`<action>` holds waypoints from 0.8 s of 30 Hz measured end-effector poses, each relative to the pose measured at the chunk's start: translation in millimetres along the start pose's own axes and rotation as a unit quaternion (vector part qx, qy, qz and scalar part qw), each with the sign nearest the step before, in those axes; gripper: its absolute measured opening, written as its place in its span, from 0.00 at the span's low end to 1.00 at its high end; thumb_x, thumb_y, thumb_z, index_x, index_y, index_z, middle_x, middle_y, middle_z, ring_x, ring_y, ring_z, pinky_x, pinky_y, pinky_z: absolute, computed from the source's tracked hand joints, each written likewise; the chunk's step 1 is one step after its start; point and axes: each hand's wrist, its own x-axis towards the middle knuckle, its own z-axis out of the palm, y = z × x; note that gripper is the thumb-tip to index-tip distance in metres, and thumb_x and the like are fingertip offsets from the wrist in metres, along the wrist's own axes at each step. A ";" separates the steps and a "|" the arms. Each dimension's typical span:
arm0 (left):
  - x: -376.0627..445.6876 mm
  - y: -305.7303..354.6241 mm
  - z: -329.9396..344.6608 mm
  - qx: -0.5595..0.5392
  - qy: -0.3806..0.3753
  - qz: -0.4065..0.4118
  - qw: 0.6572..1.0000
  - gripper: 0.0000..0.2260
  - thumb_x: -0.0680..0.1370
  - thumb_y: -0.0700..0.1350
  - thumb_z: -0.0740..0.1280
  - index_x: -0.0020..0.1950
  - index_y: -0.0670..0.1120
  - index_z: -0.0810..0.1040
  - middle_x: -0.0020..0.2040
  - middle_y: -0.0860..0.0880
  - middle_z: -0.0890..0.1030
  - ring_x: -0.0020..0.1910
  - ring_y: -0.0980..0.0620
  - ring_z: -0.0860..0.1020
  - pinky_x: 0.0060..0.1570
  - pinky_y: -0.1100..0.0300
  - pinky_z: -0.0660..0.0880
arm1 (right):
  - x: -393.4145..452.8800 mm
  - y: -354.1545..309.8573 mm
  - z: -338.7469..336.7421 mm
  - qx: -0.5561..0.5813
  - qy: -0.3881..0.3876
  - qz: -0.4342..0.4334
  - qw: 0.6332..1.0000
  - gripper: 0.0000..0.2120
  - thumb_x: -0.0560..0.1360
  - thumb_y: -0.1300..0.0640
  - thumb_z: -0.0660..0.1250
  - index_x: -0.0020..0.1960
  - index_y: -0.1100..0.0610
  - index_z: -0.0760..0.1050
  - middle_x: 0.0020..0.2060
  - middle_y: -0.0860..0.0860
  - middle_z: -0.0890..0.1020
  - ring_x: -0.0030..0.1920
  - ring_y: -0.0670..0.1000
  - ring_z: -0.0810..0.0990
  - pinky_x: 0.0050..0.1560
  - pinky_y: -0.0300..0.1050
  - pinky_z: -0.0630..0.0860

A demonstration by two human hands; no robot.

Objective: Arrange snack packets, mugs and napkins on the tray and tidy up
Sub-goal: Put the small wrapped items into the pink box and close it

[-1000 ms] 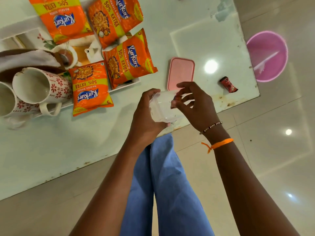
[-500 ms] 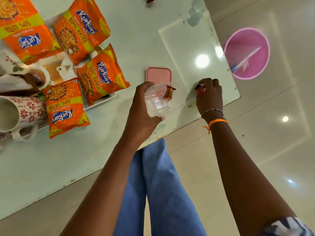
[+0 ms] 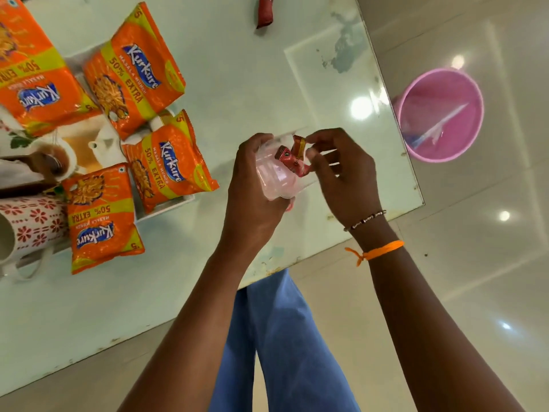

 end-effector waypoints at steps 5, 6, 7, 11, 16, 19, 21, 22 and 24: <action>20.0 12.3 -4.9 0.002 0.048 -0.012 0.999 0.37 0.62 0.40 0.78 0.66 0.45 0.64 0.64 0.50 0.70 0.63 0.58 0.68 0.60 0.60 0.74 | 62.3 -4.8 -3.4 -0.003 0.024 0.010 1.000 0.09 0.73 0.67 0.60 0.50 0.60 0.76 0.41 0.49 0.79 0.40 0.50 0.80 0.42 0.40 0.76; 23.2 15.0 -6.5 -0.001 0.059 -0.016 0.998 0.37 0.62 0.40 0.78 0.66 0.45 0.64 0.64 0.51 0.70 0.63 0.58 0.68 0.60 0.58 0.74 | 76.9 -7.2 -0.7 -0.007 -0.006 -0.003 1.000 0.09 0.73 0.66 0.61 0.51 0.60 0.76 0.43 0.50 0.80 0.43 0.50 0.80 0.44 0.38 0.77; 27.4 18.0 -8.6 -0.004 0.073 -0.022 0.997 0.37 0.63 0.40 0.78 0.66 0.46 0.64 0.64 0.50 0.71 0.64 0.56 0.69 0.60 0.56 0.75 | 94.1 -10.9 3.4 -0.018 -0.044 -0.024 0.999 0.09 0.74 0.66 0.61 0.52 0.61 0.75 0.47 0.51 0.80 0.47 0.51 0.80 0.44 0.33 0.76; 39.9 26.5 -17.7 -0.035 0.117 -0.031 0.992 0.36 0.63 0.40 0.77 0.66 0.44 0.64 0.64 0.46 0.72 0.64 0.50 0.72 0.58 0.54 0.77 | 158.9 -24.4 29.2 -0.105 -0.136 -0.106 0.979 0.21 0.74 0.67 0.62 0.66 0.59 0.68 0.63 0.60 0.70 0.61 0.55 0.73 0.57 0.35 0.74; 47.4 28.6 -24.4 -0.030 0.149 -0.033 0.988 0.35 0.64 0.42 0.77 0.66 0.45 0.65 0.64 0.47 0.73 0.62 0.52 0.73 0.56 0.64 0.75 | 198.2 -24.4 63.9 -0.275 -0.106 -0.090 0.951 0.23 0.74 0.61 0.61 0.69 0.52 0.64 0.69 0.58 0.61 0.64 0.62 0.66 0.66 0.51 0.66; 45.8 29.2 -26.0 -0.035 0.151 -0.034 0.987 0.34 0.65 0.43 0.76 0.66 0.46 0.65 0.62 0.50 0.72 0.60 0.53 0.72 0.54 0.68 0.73 | 194.9 -20.4 66.1 -0.270 -0.057 -0.090 0.957 0.19 0.73 0.63 0.60 0.64 0.55 0.71 0.66 0.57 0.66 0.63 0.61 0.67 0.61 0.47 0.67; 44.2 28.6 -26.1 -0.035 0.146 -0.034 0.988 0.34 0.65 0.42 0.76 0.67 0.46 0.64 0.63 0.49 0.73 0.61 0.53 0.72 0.53 0.71 0.73 | 184.8 -17.8 59.1 -0.241 -0.043 -0.076 0.967 0.18 0.72 0.64 0.61 0.61 0.57 0.73 0.63 0.58 0.69 0.62 0.60 0.69 0.63 0.42 0.63; 43.3 28.0 -25.9 -0.035 0.144 -0.034 0.988 0.34 0.65 0.42 0.76 0.67 0.47 0.64 0.63 0.49 0.73 0.61 0.52 0.72 0.54 0.71 0.73 | 177.0 -17.0 53.9 -0.203 -0.033 -0.061 0.977 0.17 0.72 0.64 0.62 0.60 0.58 0.75 0.62 0.59 0.71 0.61 0.59 0.71 0.64 0.41 0.65; 42.0 26.5 -25.1 -0.043 0.142 -0.034 0.988 0.33 0.66 0.41 0.76 0.67 0.47 0.64 0.63 0.49 0.73 0.62 0.51 0.73 0.55 0.70 0.72 | 157.1 -17.1 41.1 -0.126 0.000 -0.040 0.991 0.15 0.71 0.64 0.66 0.57 0.59 0.77 0.59 0.60 0.73 0.57 0.56 0.76 0.58 0.38 0.72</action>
